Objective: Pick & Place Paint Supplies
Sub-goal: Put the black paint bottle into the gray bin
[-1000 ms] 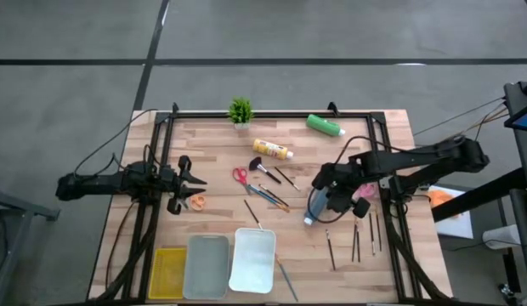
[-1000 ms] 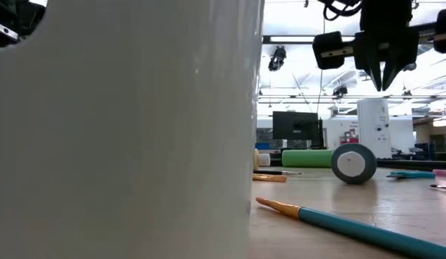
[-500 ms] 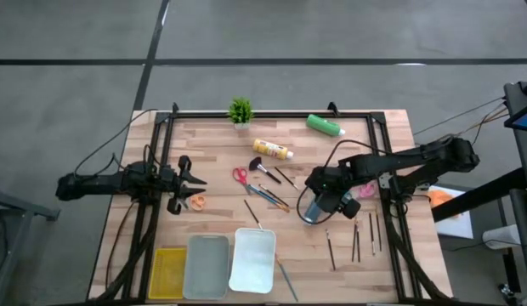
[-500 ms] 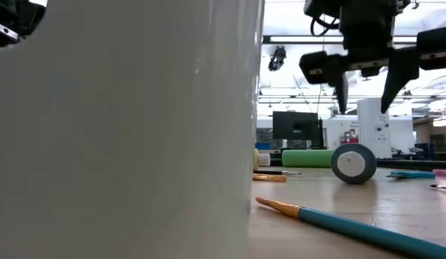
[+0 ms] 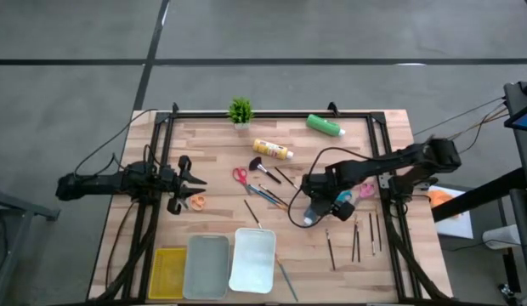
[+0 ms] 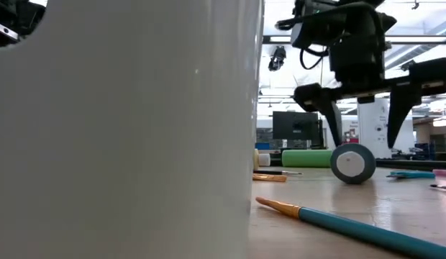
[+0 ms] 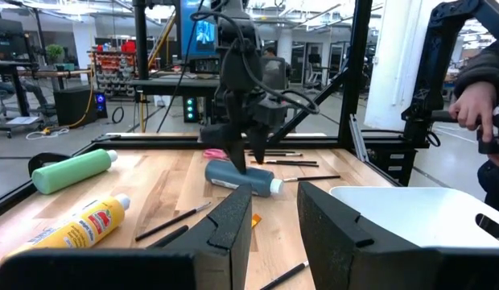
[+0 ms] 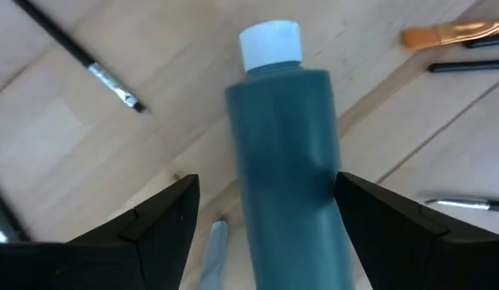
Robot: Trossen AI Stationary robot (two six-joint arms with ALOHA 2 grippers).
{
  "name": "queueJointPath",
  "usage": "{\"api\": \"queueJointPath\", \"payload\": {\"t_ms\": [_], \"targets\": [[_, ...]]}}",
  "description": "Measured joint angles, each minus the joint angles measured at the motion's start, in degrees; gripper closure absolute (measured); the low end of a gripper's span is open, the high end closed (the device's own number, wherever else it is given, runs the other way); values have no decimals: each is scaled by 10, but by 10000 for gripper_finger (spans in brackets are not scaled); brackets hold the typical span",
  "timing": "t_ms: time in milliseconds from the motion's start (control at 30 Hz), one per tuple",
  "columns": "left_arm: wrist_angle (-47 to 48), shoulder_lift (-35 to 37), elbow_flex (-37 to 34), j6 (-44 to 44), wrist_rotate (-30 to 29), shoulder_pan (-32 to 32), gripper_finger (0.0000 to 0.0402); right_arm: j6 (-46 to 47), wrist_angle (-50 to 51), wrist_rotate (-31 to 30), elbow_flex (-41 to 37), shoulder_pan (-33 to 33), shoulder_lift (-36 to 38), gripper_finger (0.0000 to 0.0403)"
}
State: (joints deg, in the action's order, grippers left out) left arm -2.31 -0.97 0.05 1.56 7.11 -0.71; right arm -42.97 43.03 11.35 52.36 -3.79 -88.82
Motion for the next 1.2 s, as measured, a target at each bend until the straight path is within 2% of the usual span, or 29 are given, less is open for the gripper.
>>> {"api": "queueJointPath", "payload": {"t_ms": [333, 500, 833, 1200], "targets": [[0, 0, 0, 0, 0, 0, 297, -5, -16, -1, -1, 0, -35, 117], [0, 0, 0, 0, 0, 0, 297, -5, -19, -28, -2, 0, -50, 117], [0, 0, 0, 0, 0, 0, 297, -5, -29, -26, -3, 0, -48, 118], [0, 0, 0, 0, 0, 0, 297, -5, -29, -23, -3, 0, -48, 212]]}}
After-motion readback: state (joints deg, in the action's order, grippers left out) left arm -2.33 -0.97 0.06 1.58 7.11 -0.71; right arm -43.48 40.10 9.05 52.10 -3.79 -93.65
